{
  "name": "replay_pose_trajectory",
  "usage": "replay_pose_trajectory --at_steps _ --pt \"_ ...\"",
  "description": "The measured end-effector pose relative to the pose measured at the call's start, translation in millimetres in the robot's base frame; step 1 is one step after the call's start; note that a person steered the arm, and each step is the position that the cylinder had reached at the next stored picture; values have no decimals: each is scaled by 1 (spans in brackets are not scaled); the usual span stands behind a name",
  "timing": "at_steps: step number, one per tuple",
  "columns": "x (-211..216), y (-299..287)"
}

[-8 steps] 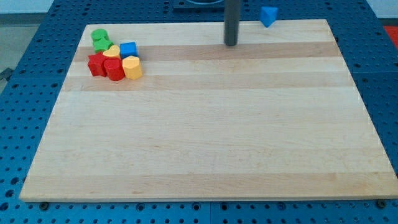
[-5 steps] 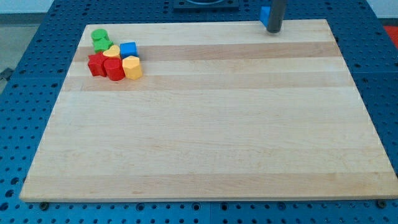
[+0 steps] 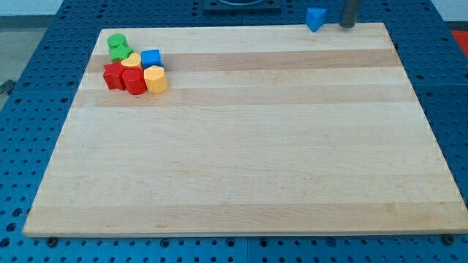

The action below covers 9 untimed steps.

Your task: Place the arm at the top right side of the blue cube

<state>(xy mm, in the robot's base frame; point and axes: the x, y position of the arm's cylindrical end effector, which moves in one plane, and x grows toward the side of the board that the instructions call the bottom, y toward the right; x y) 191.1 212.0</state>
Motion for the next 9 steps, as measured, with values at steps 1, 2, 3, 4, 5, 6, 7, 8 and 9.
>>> replay_pose_trajectory --at_steps 1,2,3,4,5,6,7,8,9 --pt "0 -45" --pt "0 -94" --pt "1 -143" --pt "1 -189" --pt "11 -240" --pt "28 -287" --pt "48 -331" --pt "51 -341" --pt "51 -342"
